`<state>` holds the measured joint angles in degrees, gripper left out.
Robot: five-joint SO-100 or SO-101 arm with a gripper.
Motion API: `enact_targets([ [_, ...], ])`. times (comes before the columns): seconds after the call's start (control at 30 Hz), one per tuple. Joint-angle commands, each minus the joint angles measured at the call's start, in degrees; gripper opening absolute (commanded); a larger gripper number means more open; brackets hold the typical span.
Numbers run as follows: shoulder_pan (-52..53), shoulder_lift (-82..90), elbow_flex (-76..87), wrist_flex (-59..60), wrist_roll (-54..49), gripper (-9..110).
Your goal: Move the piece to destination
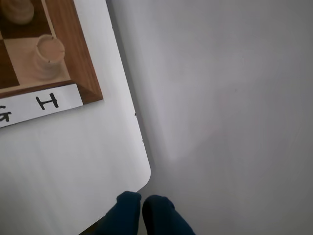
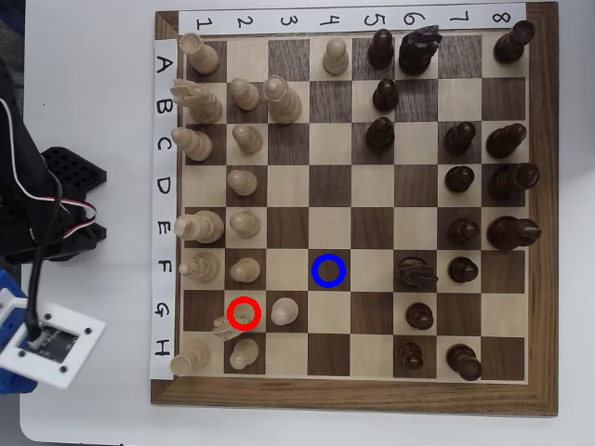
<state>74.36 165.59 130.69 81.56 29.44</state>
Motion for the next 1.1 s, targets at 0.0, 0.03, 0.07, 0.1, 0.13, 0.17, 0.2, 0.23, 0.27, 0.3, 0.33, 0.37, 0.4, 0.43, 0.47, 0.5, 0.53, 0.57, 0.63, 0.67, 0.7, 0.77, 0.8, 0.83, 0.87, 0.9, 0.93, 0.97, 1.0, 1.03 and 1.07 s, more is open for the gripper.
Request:
enact_targets([
  [0.0, -4.92, -9.58, -23.82, 2.99, 8.09, 0],
  [0.03, -5.36, -10.63, -25.31, 3.43, 8.70, 0],
  [0.07, -5.89, -11.60, -26.81, 3.78, 9.49, 0],
  [0.1, -6.33, -12.48, -28.30, 4.04, 10.28, 0],
  [0.13, -6.77, -13.45, -29.71, 4.22, 10.99, 0],
  [0.17, -7.29, -14.24, -31.03, 4.39, 11.78, 0],
  [0.2, -7.82, -15.21, -32.34, 4.57, 12.66, 0],
  [0.23, -8.44, -16.08, -33.66, 4.75, 13.45, 0],
  [0.27, -9.14, -16.96, -35.07, 4.83, 14.33, 0],
  [0.3, -9.84, -17.84, -36.47, 5.01, 15.12, 0],
  [0.33, -10.63, -18.72, -37.97, 5.27, 15.91, 0],
  [0.37, -11.34, -19.69, -39.55, 5.45, 16.79, 0],
  [0.4, -12.04, -20.57, -41.13, 5.71, 17.67, 0],
  [0.43, -12.74, -21.36, -42.54, 5.89, 18.37, 0],
  [0.47, -13.36, -22.15, -43.77, 6.06, 18.98, 0],
  [0.5, -13.97, -22.94, -45.18, 6.24, 19.69, 0],
  [0.53, -14.59, -23.73, -46.41, 6.50, 20.21, 0],
  [0.57, -15.03, -24.35, -47.55, 6.77, 20.74, 0],
  [0.63, -16.08, -25.58, -49.75, 7.21, 21.53, 0],
  [0.67, -16.52, -26.19, -50.80, 7.47, 21.88, 0],
  [0.7, -16.96, -26.89, -51.77, 7.82, 22.24, 0],
  [0.77, -17.84, -28.04, -53.44, 8.17, 22.85, 0],
  [0.8, -18.19, -28.56, -54.32, 8.44, 23.20, 0],
  [0.83, -18.63, -29.00, -54.93, 8.61, 23.38, 0],
  [0.87, -19.07, -29.44, -55.55, 8.79, 23.64, 0],
  [0.9, -19.69, -29.88, -56.16, 9.05, 24.08, 0],
  [0.93, -20.30, -30.32, -56.87, 9.23, 24.52, 0],
  [0.97, -21.01, -30.85, -57.66, 9.32, 25.05, 0],
  [1.0, -21.88, -31.46, -58.54, 9.40, 25.66, 0],
  [1.03, -22.76, -32.08, -59.50, 9.49, 26.54, 0],
  [1.07, -23.73, -32.70, -60.56, 9.58, 27.25, 0],
])
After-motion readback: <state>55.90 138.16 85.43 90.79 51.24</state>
